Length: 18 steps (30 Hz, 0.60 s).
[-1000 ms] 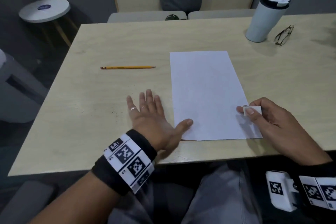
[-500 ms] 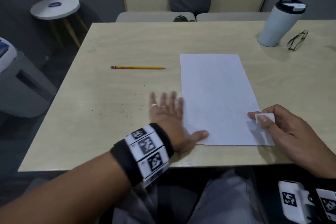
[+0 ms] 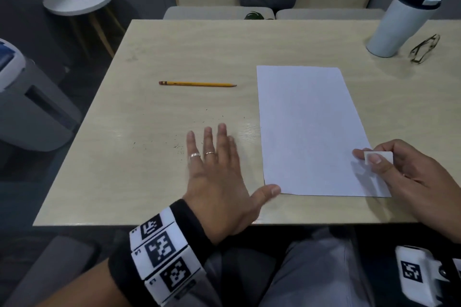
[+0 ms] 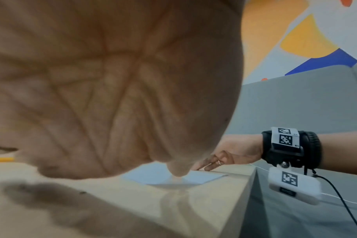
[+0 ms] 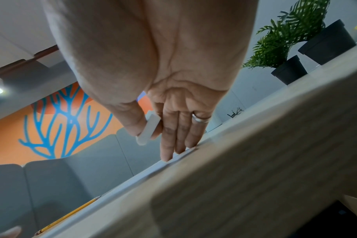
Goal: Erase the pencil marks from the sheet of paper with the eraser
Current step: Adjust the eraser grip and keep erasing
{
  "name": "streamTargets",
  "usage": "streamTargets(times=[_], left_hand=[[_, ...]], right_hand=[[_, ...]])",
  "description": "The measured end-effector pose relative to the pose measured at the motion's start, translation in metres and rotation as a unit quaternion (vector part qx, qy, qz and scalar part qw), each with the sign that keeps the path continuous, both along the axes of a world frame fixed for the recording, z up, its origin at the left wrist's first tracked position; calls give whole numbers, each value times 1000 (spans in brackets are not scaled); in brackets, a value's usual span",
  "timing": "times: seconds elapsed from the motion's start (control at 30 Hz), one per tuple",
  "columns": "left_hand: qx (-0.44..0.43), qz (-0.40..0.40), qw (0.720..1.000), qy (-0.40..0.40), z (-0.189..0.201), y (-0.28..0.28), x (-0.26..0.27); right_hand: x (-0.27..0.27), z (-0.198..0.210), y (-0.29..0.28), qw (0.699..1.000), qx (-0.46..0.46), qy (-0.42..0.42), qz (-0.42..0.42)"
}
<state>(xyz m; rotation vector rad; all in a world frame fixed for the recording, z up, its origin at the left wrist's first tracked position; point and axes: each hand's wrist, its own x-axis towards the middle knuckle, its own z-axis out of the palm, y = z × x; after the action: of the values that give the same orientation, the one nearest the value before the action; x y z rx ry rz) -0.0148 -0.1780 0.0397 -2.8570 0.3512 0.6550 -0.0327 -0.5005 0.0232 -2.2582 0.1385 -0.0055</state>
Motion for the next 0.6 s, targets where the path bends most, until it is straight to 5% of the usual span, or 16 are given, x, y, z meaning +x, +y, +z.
streamTargets(times=[0.2,0.37,0.6], left_hand=[[-99,-70,993,-6,-15,-2,-17],[-269,-240,932,-35,-39,-24,-26],[-372,-197,902,-97,-48,-23,-16]], right_hand=[[-1,2,-1,994,107,24,-14],[1,8,6,992,123,24,-20],[-10,7,26,993,6,-73,-91]])
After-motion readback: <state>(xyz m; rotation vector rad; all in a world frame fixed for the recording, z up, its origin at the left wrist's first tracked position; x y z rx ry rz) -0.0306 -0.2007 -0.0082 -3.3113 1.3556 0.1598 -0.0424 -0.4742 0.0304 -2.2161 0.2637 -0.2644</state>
